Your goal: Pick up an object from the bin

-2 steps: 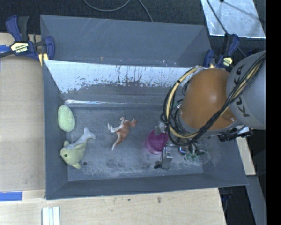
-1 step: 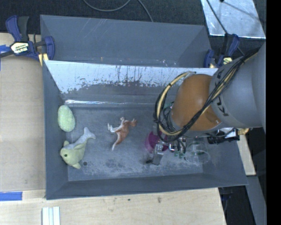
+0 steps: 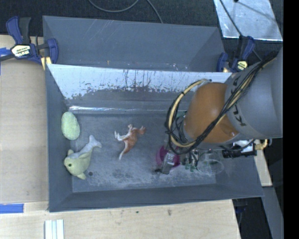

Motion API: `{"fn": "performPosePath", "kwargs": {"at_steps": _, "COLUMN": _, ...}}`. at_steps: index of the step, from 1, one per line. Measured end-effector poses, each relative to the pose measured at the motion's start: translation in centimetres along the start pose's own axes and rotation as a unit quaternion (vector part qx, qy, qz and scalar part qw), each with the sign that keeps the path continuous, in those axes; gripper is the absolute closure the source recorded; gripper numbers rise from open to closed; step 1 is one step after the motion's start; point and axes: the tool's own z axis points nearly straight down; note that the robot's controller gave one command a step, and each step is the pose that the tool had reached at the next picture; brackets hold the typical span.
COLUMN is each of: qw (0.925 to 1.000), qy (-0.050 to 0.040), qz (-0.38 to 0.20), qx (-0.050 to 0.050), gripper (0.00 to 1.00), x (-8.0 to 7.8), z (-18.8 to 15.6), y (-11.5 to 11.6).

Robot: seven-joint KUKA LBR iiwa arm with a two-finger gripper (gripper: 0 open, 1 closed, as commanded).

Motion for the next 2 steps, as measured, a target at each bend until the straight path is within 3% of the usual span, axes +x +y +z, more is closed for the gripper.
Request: {"fn": "performPosePath", "kwargs": {"at_steps": 2, "qw": 1.0, "qy": 0.0023, "qz": 0.0, "qx": 0.001, "gripper": 1.0, "x": 0.07, "z": -0.27, "y": -0.02}}
